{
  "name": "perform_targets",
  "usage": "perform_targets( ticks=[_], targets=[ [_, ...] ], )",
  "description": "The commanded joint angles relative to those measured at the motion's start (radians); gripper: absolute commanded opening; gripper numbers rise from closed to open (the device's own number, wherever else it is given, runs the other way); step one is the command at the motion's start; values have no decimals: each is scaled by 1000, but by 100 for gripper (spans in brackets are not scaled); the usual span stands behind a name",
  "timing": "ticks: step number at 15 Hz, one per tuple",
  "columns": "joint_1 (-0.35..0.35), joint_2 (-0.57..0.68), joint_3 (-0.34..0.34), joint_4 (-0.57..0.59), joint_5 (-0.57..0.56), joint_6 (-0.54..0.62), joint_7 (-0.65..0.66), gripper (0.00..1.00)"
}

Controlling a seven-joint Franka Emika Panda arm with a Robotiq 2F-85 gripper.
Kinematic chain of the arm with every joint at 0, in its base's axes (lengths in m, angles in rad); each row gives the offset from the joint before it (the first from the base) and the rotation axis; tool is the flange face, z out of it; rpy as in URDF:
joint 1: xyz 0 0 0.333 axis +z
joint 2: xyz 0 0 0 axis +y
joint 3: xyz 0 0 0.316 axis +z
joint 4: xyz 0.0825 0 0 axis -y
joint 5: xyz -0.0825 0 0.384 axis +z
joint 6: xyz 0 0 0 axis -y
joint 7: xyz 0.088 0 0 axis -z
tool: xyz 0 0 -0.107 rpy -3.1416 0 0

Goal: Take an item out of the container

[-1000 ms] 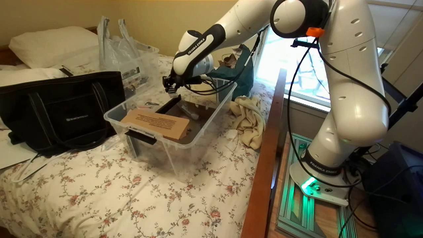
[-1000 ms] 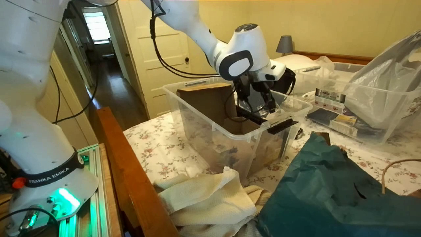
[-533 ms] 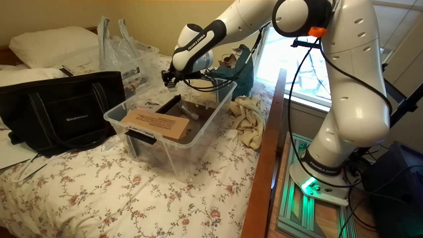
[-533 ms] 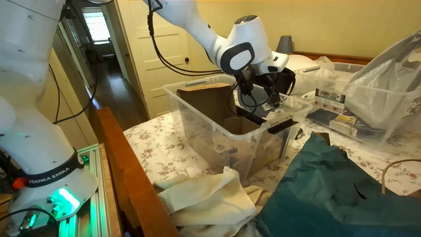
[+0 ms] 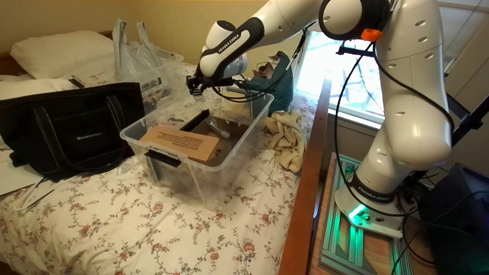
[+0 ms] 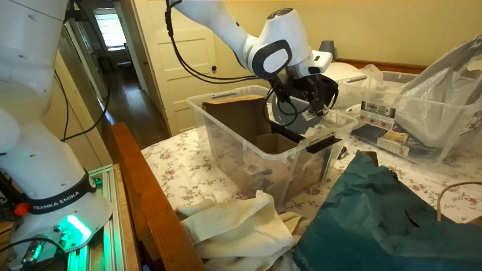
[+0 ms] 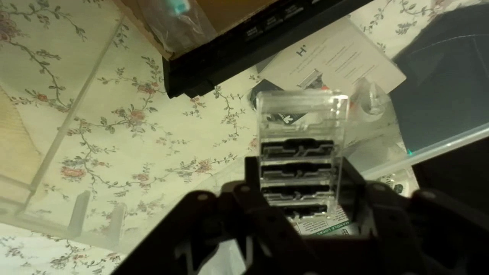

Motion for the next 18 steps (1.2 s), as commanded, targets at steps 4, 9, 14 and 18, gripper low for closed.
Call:
perform_targets(
  ticks=[4,9,14,18],
  targets=[
    [-1,-50,16,22,-20,-63,-26,26],
    [-1,-38,28,58,-13,-76,-34,26],
    [-6,-35,31,63,-12,-82,-34,51],
    [-6,-35,31,63,-12,-82,-34,51]
  ],
)
